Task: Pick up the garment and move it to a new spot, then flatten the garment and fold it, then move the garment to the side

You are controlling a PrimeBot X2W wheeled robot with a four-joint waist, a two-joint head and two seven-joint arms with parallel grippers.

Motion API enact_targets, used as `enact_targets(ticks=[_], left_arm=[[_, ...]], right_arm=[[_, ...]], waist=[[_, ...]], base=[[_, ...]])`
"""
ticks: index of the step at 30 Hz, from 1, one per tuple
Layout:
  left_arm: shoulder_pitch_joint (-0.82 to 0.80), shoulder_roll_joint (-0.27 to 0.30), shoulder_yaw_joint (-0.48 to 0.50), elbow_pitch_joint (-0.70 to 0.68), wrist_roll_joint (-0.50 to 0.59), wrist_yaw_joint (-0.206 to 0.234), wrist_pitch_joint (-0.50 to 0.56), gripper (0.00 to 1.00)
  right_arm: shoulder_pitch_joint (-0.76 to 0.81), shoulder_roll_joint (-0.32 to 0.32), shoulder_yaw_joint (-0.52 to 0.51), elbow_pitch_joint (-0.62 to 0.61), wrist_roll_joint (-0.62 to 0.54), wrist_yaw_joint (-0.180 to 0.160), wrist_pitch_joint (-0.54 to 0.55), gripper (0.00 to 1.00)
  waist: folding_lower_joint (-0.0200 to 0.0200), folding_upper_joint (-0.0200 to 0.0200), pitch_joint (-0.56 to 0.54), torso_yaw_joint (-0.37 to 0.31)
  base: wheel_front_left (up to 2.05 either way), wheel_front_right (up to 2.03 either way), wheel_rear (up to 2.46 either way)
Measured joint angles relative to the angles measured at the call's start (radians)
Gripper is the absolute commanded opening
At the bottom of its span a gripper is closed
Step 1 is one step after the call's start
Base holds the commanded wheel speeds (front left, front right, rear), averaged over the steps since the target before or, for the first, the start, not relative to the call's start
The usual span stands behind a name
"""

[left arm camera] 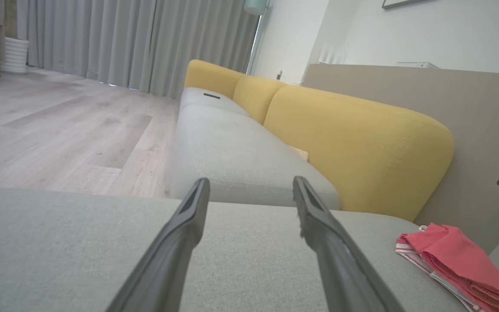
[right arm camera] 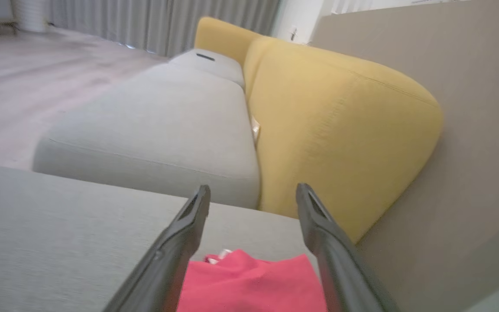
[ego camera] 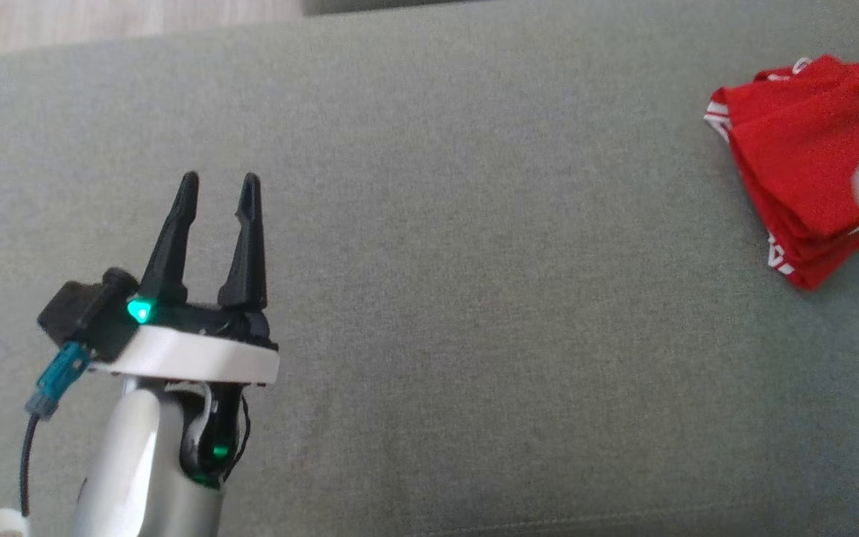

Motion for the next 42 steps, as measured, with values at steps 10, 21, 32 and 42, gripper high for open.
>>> enact_targets(ticks=[10,21,32,42], left_arm=[[0.087,0.0,0.022,-0.054,0.0,0.022,0.0,1.0],[0.223,0.002,0.008,-0.05,-0.01,0.042,0.0,1.0],[0.277,0.002,0.003,-0.045,-0.009,0.076,0.0,1.0],[0.276,0.002,0.005,-0.051,-0.01,0.103,0.0,1.0]], right_arm=[[0.245,0.209,0.035,-0.181,0.15,0.0,-0.118,1.0],[0.532,0.318,-0.016,-0.25,0.18,0.0,-0.254,1.0],[0.603,0.331,0.027,-0.252,0.257,0.0,-0.291,1.0],[0.601,0.331,0.037,-0.252,0.26,0.0,-0.298,1.0]], waist=[[-0.0001,0.0,-0.115,0.024],[-0.0001,0.0,-0.189,0.048],[-0.0001,0.0,-0.202,0.05],[-0.0001,0.0,-0.199,0.046]], base=[[0.0,0.0,0.0],[0.0,0.0,0.0],[0.0,0.0,0.0],[0.0,0.0,0.0]])
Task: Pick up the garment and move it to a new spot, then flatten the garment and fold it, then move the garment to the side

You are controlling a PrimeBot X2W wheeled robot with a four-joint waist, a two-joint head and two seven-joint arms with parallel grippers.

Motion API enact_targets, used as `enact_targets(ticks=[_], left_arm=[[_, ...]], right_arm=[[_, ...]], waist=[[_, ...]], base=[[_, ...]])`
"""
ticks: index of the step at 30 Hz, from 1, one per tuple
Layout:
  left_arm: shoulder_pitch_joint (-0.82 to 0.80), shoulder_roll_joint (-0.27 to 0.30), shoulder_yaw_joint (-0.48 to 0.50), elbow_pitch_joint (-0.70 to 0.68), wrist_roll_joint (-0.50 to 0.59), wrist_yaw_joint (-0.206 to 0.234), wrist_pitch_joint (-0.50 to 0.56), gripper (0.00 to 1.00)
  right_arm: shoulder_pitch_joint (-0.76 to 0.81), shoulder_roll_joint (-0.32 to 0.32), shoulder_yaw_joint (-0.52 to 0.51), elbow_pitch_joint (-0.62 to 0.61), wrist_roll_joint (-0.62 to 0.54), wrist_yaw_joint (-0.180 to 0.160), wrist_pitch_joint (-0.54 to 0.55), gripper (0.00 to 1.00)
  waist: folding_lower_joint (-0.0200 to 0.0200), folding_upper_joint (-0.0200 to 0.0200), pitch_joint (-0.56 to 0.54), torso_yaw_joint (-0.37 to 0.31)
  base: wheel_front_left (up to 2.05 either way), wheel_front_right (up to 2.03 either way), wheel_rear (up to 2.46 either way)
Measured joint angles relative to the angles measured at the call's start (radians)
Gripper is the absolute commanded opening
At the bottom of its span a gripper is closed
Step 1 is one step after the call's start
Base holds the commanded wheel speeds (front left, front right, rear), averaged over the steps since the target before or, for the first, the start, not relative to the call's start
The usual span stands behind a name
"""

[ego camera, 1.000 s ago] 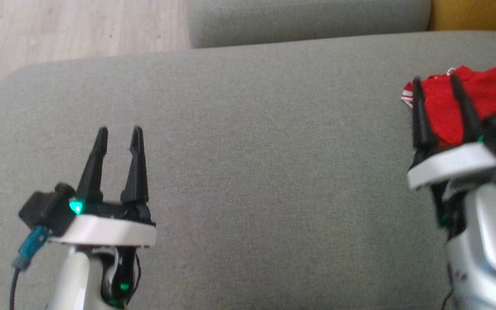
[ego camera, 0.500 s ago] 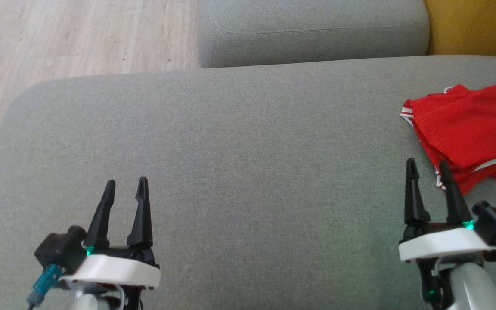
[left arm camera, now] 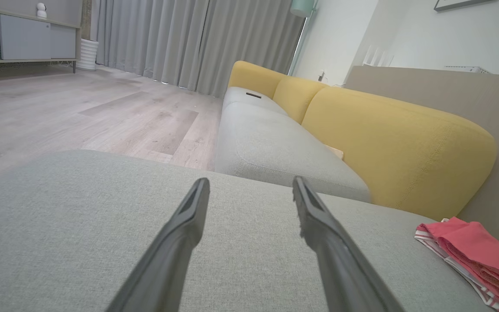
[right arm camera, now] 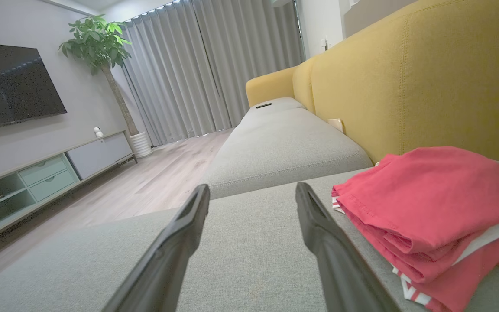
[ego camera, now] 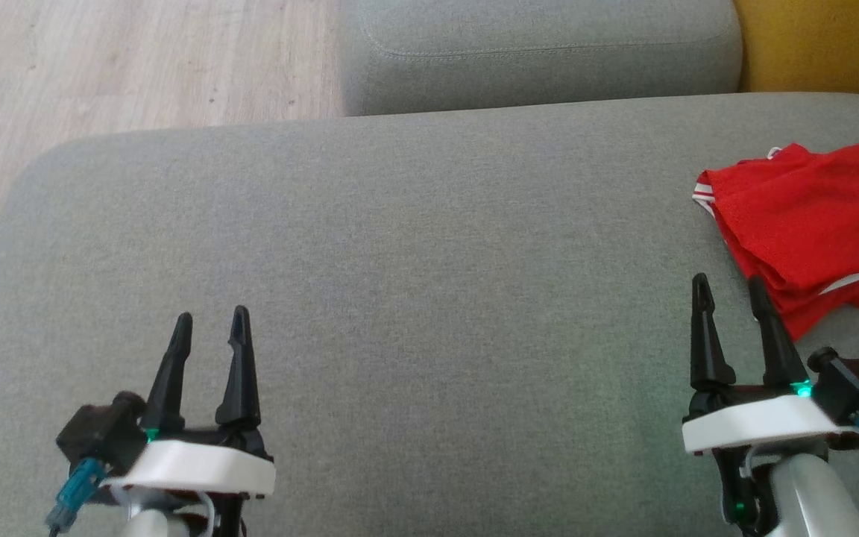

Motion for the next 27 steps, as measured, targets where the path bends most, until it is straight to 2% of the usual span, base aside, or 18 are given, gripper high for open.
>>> enact_targets(ticks=[11,27], left_arm=[[0.0,0.0,-0.008,0.01,-0.008,0.025,0.0,1.0],[-0.002,0.0,0.007,0.011,0.001,0.034,0.0,1.0]], right_arm=[[0.0,0.0,0.001,0.003,0.0,0.0,0.0,1.0],[0.0,0.0,0.005,0.007,0.0,0.0,-0.003,1.0]], waist=[[0.0,0.0,-0.001,-0.003],[0.0,0.0,0.0,-0.011]], base=[[0.0,0.0,0.0],[0.0,0.0,0.0]])
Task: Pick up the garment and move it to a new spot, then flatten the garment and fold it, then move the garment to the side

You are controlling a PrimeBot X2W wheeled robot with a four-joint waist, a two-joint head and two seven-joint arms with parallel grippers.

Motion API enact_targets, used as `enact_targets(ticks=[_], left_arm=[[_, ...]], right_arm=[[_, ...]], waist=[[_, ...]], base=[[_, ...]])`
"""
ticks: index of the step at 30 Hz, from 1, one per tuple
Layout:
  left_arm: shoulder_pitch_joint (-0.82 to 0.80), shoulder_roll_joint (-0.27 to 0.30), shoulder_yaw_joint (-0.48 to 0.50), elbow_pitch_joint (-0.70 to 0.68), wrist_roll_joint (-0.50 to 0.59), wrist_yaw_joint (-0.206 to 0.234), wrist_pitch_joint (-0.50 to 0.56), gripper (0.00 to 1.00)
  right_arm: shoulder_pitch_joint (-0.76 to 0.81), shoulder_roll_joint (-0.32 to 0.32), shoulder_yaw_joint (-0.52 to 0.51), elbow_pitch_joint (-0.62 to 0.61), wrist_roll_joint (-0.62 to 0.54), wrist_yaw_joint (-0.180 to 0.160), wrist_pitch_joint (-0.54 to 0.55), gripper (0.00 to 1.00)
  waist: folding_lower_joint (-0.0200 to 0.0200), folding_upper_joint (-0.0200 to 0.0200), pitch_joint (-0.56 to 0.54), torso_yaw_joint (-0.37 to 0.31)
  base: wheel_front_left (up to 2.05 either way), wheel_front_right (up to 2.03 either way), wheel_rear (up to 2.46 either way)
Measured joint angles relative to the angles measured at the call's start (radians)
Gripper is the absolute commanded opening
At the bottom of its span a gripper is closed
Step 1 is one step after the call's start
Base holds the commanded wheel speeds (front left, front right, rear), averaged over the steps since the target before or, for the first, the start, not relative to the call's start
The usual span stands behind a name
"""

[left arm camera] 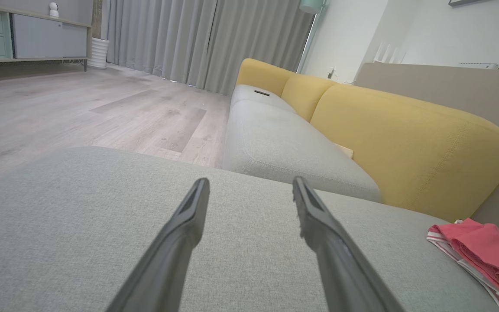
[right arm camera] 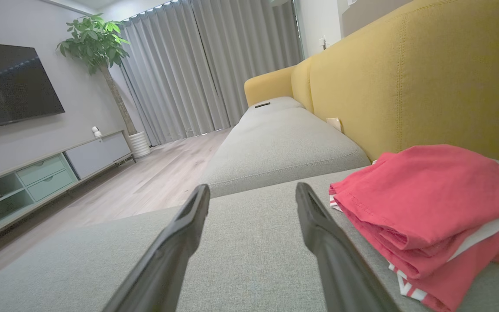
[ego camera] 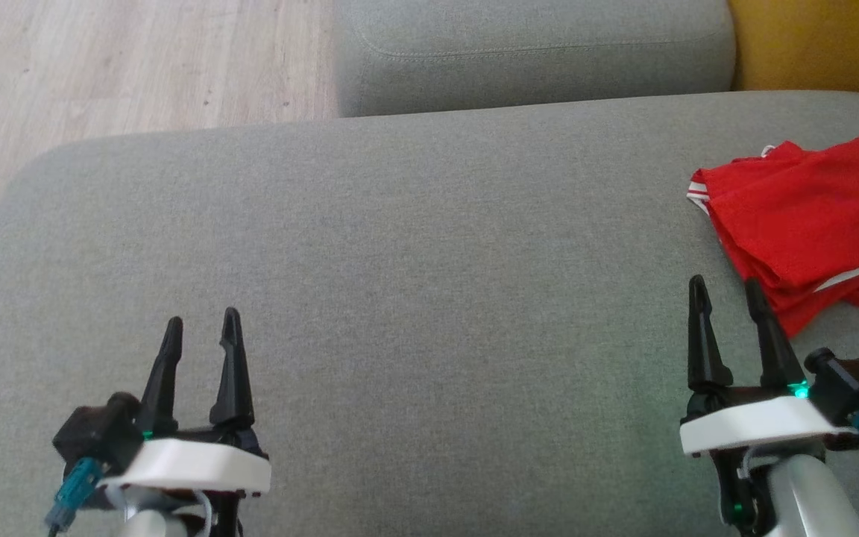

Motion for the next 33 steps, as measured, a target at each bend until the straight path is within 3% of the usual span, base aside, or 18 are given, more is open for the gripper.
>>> enact_targets(ticks=[13,14,20,33], left_arm=[[0.002,0.0,0.012,0.004,-0.036,-0.009,0.0,1.0],[0.002,-0.001,0.012,0.01,-0.037,-0.009,0.0,0.0],[0.044,-0.005,0.008,0.082,-0.046,-0.009,0.003,0.0],[0.045,-0.004,0.012,0.099,-0.18,-0.018,0.035,0.0]], right_arm=[[0.0,0.0,0.01,0.002,-0.002,0.0,0.0,1.0],[0.001,0.0,0.01,0.008,-0.001,0.0,0.0,0.0],[0.048,0.003,0.01,0.077,0.006,0.0,0.005,0.0],[0.058,0.003,-0.001,0.076,0.146,0.0,0.042,0.0]], waist=[[0.0,0.0,-0.007,-0.001],[0.0,0.0,-0.007,-0.001],[0.0,0.0,-0.006,-0.002],[0.0,0.0,-0.006,-0.005]], base=[[0.0,0.0,0.0],[0.0,0.0,0.0],[0.0,0.0,0.0],[0.0,0.0,0.0]])
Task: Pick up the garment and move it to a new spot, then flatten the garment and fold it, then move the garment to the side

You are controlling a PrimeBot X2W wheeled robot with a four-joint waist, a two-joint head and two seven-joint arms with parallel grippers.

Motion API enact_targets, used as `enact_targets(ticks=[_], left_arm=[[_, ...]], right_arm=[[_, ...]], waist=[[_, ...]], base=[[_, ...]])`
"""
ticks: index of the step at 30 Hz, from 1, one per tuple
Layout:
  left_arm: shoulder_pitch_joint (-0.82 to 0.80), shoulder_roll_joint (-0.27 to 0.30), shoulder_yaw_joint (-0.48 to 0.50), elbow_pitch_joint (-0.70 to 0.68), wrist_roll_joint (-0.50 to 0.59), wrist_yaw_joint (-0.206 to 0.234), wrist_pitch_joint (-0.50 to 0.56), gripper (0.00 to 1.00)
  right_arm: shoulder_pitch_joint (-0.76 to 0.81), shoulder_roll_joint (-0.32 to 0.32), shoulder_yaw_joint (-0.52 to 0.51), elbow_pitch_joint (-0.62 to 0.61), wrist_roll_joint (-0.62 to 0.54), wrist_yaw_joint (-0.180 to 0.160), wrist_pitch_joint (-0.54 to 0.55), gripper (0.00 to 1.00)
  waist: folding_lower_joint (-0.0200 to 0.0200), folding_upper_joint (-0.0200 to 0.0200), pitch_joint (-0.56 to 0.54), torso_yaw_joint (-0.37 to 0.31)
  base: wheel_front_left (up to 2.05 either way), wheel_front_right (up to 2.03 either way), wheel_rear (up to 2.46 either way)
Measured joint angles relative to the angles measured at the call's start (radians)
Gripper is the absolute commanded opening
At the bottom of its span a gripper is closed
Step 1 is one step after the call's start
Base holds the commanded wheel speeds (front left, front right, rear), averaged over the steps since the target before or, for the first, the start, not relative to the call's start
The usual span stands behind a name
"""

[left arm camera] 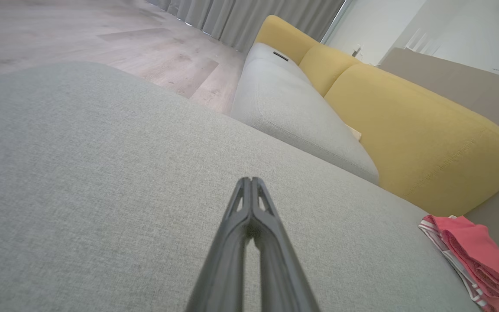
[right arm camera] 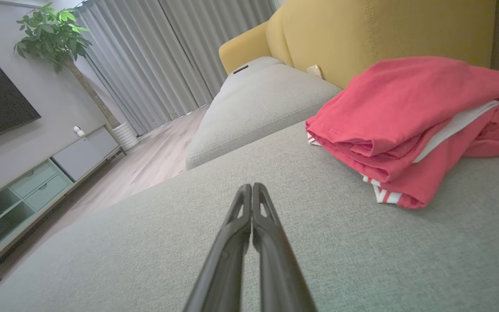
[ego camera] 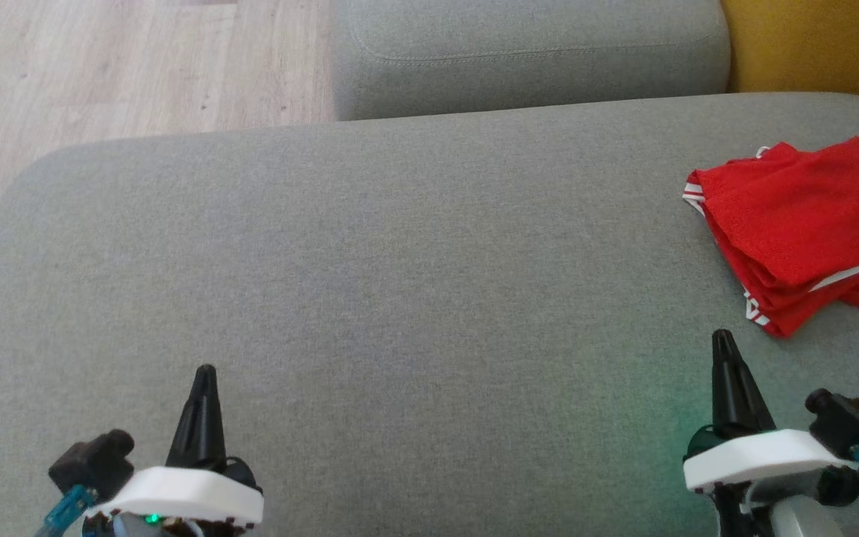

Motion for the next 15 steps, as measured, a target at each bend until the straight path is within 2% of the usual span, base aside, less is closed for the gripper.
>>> enact_targets(ticks=[15], left_arm=[[-0.022,0.002,0.021,0.013,-0.151,-0.017,0.04,0.0]], right_arm=[[0.0,0.0,-0.017,-0.006,0.161,0.0,0.035,0.0]], waist=[[0.0,0.0,0.0,-0.004]], base=[[0.0,0.0,0.0]])
